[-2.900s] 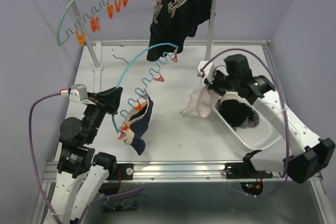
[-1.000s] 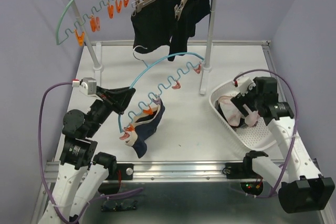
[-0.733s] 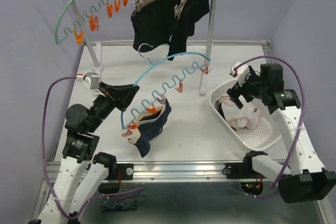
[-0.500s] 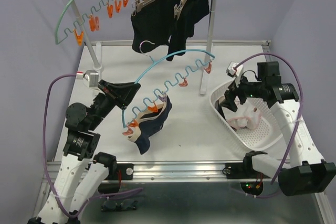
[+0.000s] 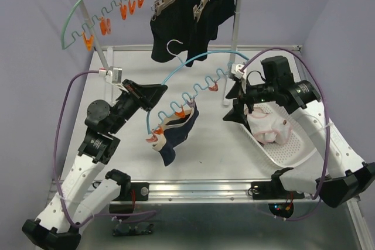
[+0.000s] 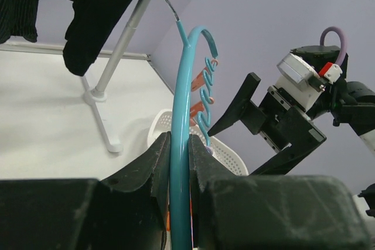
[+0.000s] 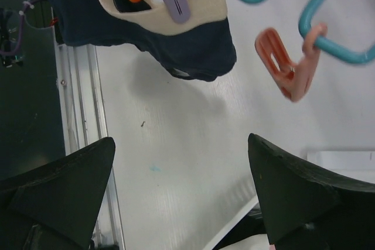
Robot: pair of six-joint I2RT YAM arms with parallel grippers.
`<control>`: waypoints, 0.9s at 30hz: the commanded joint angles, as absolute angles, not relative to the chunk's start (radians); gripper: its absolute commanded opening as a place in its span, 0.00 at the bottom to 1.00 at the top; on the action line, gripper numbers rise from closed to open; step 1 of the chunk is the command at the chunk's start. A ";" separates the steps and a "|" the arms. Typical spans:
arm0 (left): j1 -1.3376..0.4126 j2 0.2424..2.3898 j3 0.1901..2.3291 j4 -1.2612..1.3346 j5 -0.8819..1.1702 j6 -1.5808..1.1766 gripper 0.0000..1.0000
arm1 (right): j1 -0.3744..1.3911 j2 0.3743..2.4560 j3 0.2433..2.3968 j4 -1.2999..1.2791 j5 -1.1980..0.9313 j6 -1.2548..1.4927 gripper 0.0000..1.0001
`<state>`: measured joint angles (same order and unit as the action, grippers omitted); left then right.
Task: Remove the underwear clipped to the hanger
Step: Remove the underwear from the hanger.
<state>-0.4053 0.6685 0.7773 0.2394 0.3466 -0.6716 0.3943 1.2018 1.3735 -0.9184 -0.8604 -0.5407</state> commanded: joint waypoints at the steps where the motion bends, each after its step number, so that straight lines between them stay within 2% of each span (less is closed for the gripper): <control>1: -0.497 0.699 0.873 0.379 0.232 -0.695 0.00 | 0.474 1.244 1.472 -0.887 -0.766 -0.496 1.00; 4: -0.578 0.748 0.894 0.383 0.097 -0.695 0.00 | 0.500 1.275 1.522 -0.865 -0.694 -0.468 1.00; 11: -0.701 0.807 0.919 0.420 -0.078 -0.715 0.00 | 0.514 1.290 1.520 -0.762 -0.595 -0.362 1.00; 27: -0.959 0.862 0.957 0.459 -0.468 -0.706 0.00 | 0.532 1.299 1.580 -0.715 -0.546 -0.276 0.99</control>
